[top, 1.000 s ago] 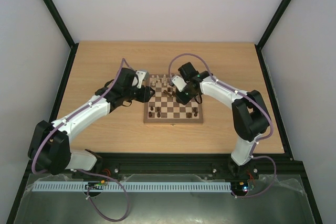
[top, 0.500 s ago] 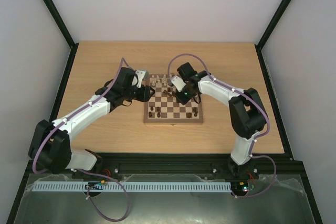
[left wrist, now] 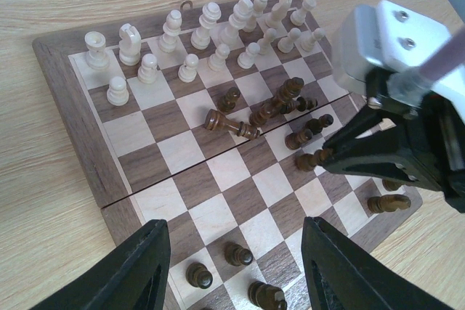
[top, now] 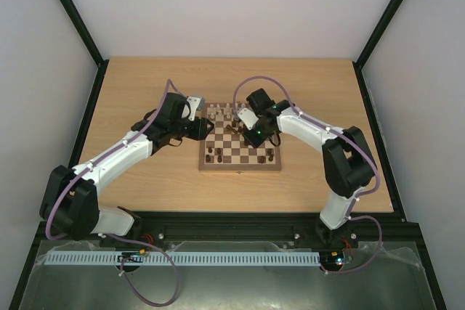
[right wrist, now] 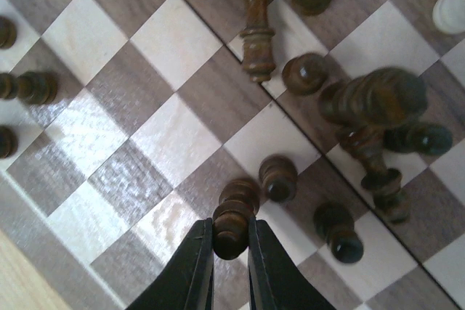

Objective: Set up the chess pieces on the board

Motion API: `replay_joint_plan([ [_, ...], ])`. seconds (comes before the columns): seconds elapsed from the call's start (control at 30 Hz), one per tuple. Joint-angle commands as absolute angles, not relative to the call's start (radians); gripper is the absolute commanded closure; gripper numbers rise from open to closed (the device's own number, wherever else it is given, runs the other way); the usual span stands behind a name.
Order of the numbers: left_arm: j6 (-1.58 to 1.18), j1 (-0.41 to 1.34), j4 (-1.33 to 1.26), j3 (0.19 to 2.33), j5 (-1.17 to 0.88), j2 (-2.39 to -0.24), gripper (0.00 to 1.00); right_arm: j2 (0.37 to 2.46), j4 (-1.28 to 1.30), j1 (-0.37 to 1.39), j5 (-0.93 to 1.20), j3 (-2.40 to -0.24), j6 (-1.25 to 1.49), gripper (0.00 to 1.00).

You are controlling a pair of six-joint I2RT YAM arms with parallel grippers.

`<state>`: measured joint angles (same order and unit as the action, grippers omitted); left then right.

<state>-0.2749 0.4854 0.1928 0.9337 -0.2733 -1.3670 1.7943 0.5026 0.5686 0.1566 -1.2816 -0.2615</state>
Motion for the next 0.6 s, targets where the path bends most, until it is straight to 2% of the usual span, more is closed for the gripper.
replay_joint_plan([
  [0.0,-0.278,0.477,0.181,0.933,-0.284,-1.374,0.49,1.698,0.597,0.581,0.189,-1.24,-0.262,0.9],
  [0.27,-0.273,0.467,0.186,0.937,-0.285,-1.381,0.49,1.598,0.61,0.583,0.218,-1.139,-0.276,0.9],
  [0.57,-0.273,0.461,0.19,0.942,-0.301,-1.397,0.49,1.583,0.589,0.594,0.23,-1.083,-0.289,0.9],
])
